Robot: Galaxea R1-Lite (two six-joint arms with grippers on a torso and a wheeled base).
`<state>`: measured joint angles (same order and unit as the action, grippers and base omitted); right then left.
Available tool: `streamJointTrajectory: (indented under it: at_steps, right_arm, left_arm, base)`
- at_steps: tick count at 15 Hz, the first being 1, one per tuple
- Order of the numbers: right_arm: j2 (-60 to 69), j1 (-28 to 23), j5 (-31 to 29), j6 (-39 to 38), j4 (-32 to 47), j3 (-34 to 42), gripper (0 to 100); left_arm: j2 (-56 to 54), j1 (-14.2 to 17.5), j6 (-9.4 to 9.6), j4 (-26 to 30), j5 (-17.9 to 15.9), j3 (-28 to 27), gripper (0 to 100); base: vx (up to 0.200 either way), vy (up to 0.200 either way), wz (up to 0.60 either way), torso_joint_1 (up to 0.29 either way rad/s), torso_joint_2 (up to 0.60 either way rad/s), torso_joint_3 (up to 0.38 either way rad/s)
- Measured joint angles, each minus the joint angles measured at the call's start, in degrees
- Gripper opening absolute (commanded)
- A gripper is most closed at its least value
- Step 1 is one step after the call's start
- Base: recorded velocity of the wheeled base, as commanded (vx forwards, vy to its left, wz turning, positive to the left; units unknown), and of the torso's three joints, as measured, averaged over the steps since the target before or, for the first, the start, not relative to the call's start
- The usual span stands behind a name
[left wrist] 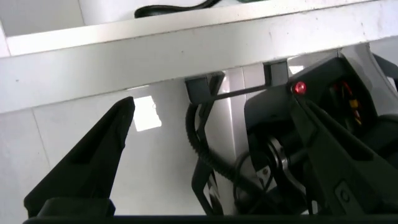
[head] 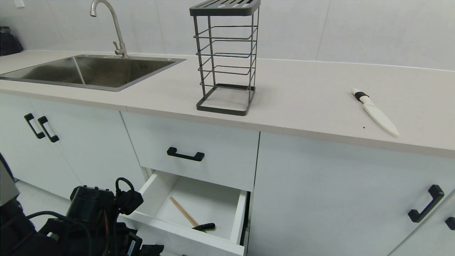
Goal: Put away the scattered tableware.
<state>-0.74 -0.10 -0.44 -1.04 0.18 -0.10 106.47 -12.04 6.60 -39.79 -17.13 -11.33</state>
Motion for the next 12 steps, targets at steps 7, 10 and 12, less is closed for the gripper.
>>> streamJointTrajectory:
  at_steps: [7, 10, 12]
  right_arm:
    - [-0.05, 0.00, 0.01, 0.00, 0.00, 0.00, 100]
    - [-0.05, 0.00, 0.00, -0.02, 0.00, 0.00, 100]
    - [-0.05, 0.00, 0.00, -0.02, 0.00, 0.00, 100]
  left_arm:
    - [5.73, -0.57, -1.69, -5.78, -0.09, -6.25, 100]
    - [8.00, -0.60, -3.23, -12.07, -0.11, -7.89, 100]
    - [9.96, -0.63, -4.08, -15.58, -0.11, -8.19, 100]
  base:
    - [0.000, 0.000, 0.00, 0.000, 0.00, 0.000]
    - [0.000, 0.000, 0.00, 0.000, 0.00, 0.000]
    - [0.000, 0.000, 0.00, 0.000, 0.00, 0.000]
